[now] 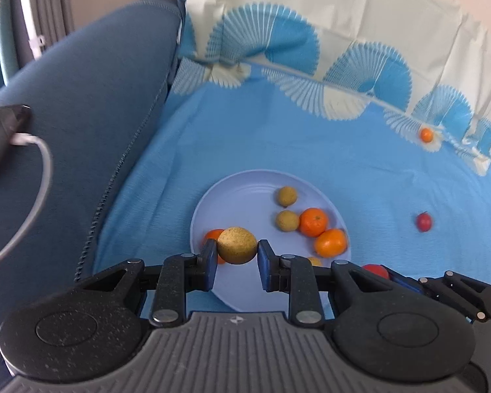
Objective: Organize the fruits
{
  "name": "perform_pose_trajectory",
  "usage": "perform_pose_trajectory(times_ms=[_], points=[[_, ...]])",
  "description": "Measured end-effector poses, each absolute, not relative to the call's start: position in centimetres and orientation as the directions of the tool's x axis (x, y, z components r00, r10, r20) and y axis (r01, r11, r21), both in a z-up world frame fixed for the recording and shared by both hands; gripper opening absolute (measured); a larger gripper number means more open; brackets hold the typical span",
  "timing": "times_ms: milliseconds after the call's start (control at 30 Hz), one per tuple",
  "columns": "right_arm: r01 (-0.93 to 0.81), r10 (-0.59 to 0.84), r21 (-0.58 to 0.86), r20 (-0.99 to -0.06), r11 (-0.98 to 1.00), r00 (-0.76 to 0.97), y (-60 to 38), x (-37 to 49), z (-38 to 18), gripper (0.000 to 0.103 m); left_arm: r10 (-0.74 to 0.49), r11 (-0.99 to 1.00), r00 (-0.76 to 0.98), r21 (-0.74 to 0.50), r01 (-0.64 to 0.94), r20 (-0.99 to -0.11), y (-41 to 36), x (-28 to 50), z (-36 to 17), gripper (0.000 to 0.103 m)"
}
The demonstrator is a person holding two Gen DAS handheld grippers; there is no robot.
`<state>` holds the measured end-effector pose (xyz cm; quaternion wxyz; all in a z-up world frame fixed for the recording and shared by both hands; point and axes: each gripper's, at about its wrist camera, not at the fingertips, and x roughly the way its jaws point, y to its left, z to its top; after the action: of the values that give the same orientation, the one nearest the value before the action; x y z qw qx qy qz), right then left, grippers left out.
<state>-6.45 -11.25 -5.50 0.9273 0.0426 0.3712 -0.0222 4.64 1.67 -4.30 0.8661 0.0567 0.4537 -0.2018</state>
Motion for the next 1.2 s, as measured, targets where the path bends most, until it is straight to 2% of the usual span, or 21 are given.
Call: perform_pose_trajectory(times_ms=[400,433,467,500,533,567,600,633,767,867,1000,1200], points=[[0.051,0.013,0.063,-0.748,0.997,0.663,-11.8,-1.0,-10.5,0.032,-0.265,0.898,0.475,-0.035,0.439,-0.839,-2.0,9.9,-8.7,0.029],[0.042,0.020,0.064,-0.751,0.997,0.660,-11.8,-0.8,-10.6,0.032,-0.267,0.893,0.467,-0.034,0.449,-0.843,-2.1,10.0,-8.8,0.043],[0.033,0.030,0.068,-0.755,0.997,0.655,-11.9,-0.6,-10.7,0.033,-0.272,0.885,0.458,-0.033,0.464,-0.846,-2.1,10.2,-8.7,0.078],[0.032,0.035,0.074,-0.753,0.997,0.657,-11.9,-0.6,-10.6,0.041,-0.270,0.884,0.464,-0.027,0.466,-0.844,-1.9,10.2,-8.3,0.094],[0.034,0.036,0.078,-0.751,0.996,0.660,-12.1,-0.6,-10.3,0.050,-0.273,0.890,0.492,-0.022,0.456,-0.826,-1.5,10.0,-7.7,0.102],[0.042,0.031,0.079,-0.745,0.996,0.667,-12.1,-0.9,-9.8,0.072,-0.285,0.895,0.527,-0.027,0.444,-0.801,-0.8,9.6,-6.9,0.103],[0.057,0.018,0.078,-0.736,0.995,0.677,-12.2,-1.4,-9.3,0.082,-0.293,0.897,0.538,-0.031,0.442,-0.791,-0.2,9.3,-6.2,0.103],[0.071,0.006,0.075,-0.729,0.995,0.685,-12.2,-2.0,-8.6,0.085,-0.295,0.898,0.539,-0.036,0.439,-0.789,0.4,9.0,-5.5,0.103],[0.096,-0.014,0.074,-0.720,0.993,0.694,-12.0,-5.7,-6.2,0.091,-0.277,0.924,0.552,-0.059,0.379,-0.786,3.6,6.1,-3.2,0.103],[0.120,-0.037,0.065,-0.721,0.991,0.692,-11.6,-8.5,-4.4,0.093,-0.242,0.936,0.580,-0.029,0.351,-0.778,5.6,2.7,-1.6,0.103],[0.176,-0.105,0.037,-0.676,0.984,0.729,-10.3,-12.2,-1.8,0.100,-0.232,0.941,0.587,-0.024,0.339,-0.775,7.4,-1.6,0.1,0.103],[0.202,-0.148,0.018,-0.618,0.979,0.772,-8.6,-16.2,0.5,0.102,-0.227,0.945,0.588,-0.031,0.324,-0.777,8.8,-6.2,1.2,0.103]])
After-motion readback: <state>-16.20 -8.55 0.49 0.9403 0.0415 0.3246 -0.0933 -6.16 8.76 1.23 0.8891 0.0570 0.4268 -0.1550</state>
